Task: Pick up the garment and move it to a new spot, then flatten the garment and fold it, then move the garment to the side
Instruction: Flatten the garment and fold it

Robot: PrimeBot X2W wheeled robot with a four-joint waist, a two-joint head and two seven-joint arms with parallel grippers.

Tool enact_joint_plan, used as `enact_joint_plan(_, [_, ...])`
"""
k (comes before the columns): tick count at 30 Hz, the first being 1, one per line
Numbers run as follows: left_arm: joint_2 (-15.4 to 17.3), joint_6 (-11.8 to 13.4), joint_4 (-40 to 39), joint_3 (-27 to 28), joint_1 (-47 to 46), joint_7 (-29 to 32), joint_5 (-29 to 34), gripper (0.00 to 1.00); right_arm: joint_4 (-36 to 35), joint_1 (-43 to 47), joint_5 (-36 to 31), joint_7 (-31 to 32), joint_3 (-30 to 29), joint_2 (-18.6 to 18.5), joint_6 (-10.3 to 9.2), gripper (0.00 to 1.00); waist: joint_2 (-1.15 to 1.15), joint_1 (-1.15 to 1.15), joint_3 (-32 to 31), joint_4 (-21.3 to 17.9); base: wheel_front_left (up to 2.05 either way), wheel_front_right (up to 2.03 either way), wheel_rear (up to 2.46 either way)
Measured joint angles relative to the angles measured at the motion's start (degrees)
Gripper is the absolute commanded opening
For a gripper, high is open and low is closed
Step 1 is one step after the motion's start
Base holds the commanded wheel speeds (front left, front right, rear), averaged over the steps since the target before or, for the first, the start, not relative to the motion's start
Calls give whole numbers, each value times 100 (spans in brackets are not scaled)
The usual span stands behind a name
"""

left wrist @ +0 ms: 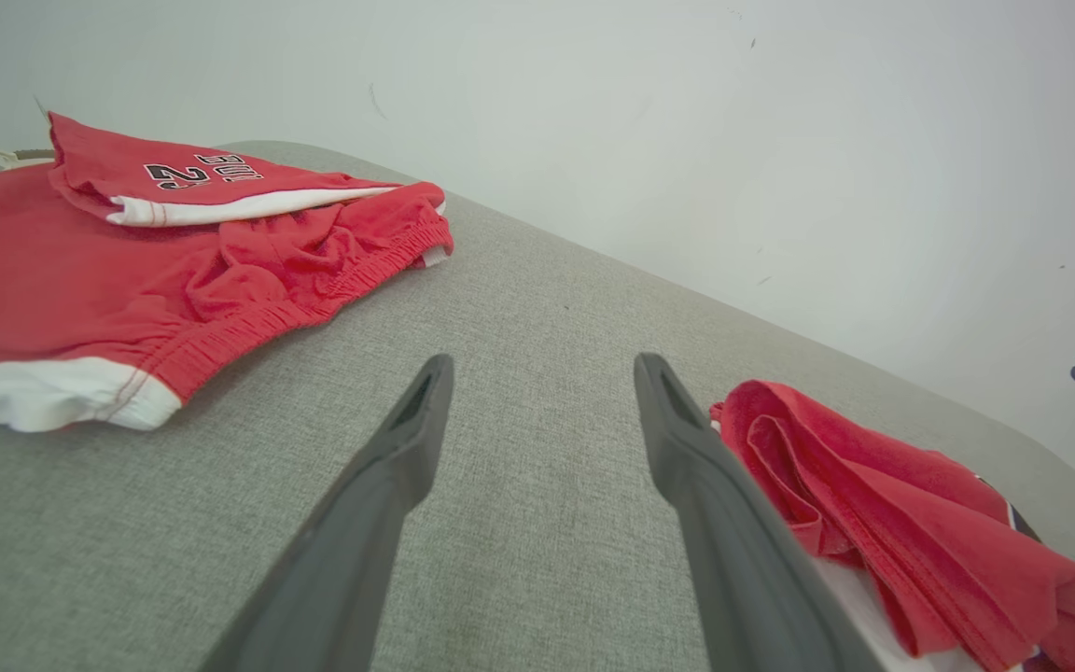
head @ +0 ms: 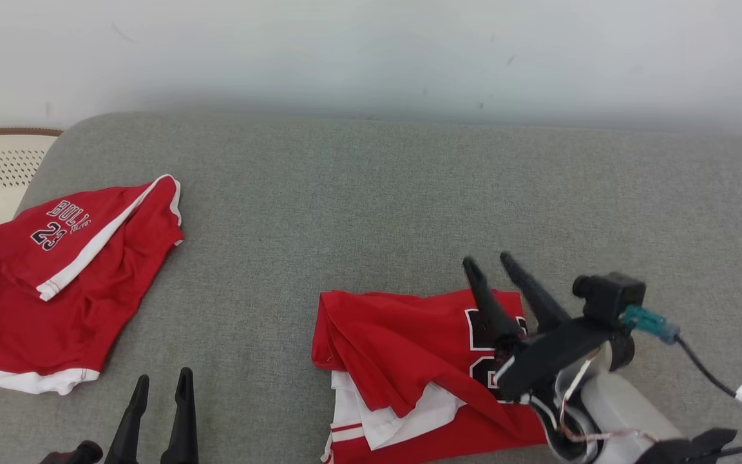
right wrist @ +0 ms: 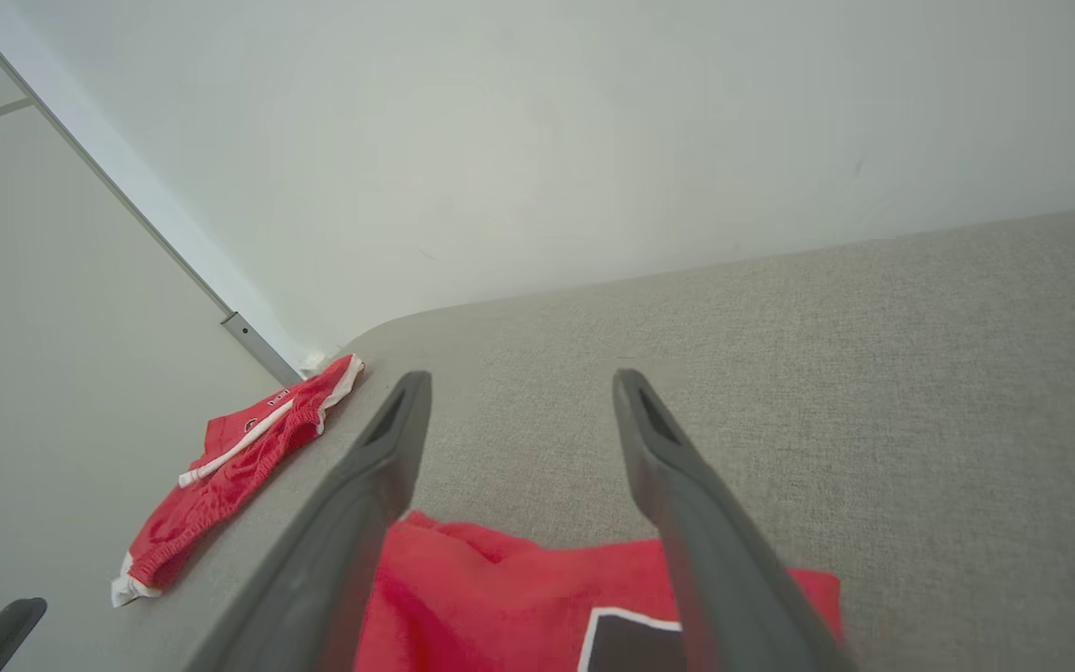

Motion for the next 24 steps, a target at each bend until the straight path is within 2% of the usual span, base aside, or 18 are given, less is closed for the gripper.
enact_joint_plan(7, [0, 0, 2, 62, 66, 0, 1, 100, -419, 508, -220, 321, -10, -186, 0, 100, 0, 0, -36, -40, 0, 0, 0])
enact_joint_plan(11, [-1, 0, -9, 45, 65, 0, 0, 100, -371, 504, -751, 234, -32, -285, 0, 98, 0, 0, -19, -77, 0, 0, 0])
enact_joint_plan(12, [0, 0, -9, 33, 62, -1, 0, 100, -298, 483, -955, 225, 7, -322, 0, 79, 0, 0, -11, -77, 0, 0, 0])
enact_joint_plan(13, [-1, 0, -7, 26, 59, 0, 0, 100, -223, 476, -1022, 174, 13, -305, 0, 47, 0, 0, -3, -76, 0, 0, 0])
enact_joint_plan(14, [-1, 0, -5, 20, 54, -1, 0, 100, -110, 475, -1005, 132, -20, -250, 0, 6, 0, 0, 3, -76, 0, 0, 0])
enact_joint_plan(15, [-1, 0, -7, 14, 41, 0, 0, 100, 2, 468, -1049, 97, 20, -216, 0, 0, 0, 0, 8, -69, 0, 0, 0])
enact_joint_plan(24, [-2, 0, -1, -9, -19, 0, 3, 100, 1328, 98, -1628, -443, 131, 79, 0, 0, 0, 0, 90, 63, 0, 0, 0])
